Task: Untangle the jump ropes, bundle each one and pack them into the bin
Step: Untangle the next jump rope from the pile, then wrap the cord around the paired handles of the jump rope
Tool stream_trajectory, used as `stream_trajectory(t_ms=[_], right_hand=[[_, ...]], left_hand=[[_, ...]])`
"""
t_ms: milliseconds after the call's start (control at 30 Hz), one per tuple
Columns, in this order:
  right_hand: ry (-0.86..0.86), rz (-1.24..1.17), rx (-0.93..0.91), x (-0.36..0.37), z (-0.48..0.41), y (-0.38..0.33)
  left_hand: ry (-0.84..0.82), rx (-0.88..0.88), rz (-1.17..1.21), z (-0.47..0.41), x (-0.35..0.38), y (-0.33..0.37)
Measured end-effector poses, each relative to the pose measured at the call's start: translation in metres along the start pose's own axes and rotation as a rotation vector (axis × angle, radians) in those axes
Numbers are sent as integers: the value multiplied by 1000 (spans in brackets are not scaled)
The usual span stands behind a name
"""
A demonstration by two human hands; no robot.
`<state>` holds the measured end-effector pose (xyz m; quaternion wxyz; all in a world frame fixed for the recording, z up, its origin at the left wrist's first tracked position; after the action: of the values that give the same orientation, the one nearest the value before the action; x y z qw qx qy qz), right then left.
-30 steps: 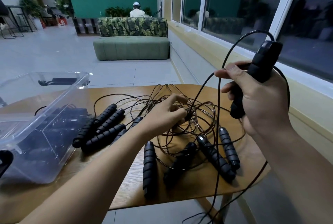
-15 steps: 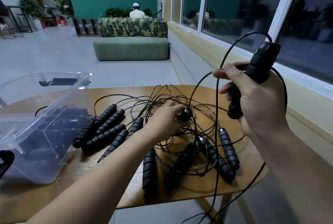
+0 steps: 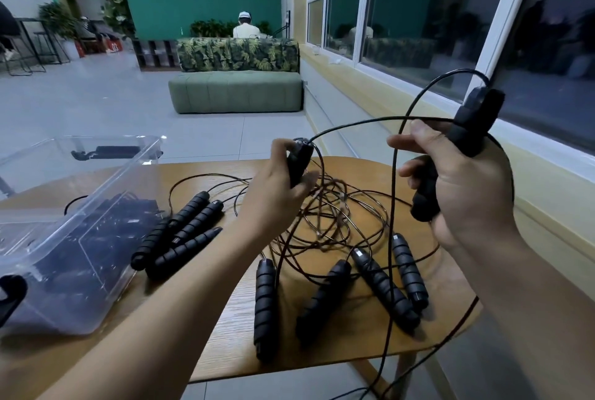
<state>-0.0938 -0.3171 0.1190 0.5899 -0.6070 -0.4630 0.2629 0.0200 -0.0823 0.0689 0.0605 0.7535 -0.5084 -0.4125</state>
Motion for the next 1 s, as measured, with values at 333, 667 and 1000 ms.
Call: stream_trajectory(t_ms=[333,667,1000], right_hand=[[-254,186,341,30,9,38],[-342,175,529,52,31,65],[-270,-93,473,58,44,66]], left_hand=[[-220,-107,-92,11,-16,4],[-200,-273,220,46,-42,9],[114,-717,849,91,-34,13]])
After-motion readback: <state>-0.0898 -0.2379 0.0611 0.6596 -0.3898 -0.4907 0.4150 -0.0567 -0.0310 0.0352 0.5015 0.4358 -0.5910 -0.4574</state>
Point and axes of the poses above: each hand's wrist, its own z-axis away from the middle knuckle, its own x-axis out of the palm, y = z × x, the point moved 9 cm from there along -z, towards the middle knuckle, and after that the axes turned 14 degrees about x, right-handed, at the moved point
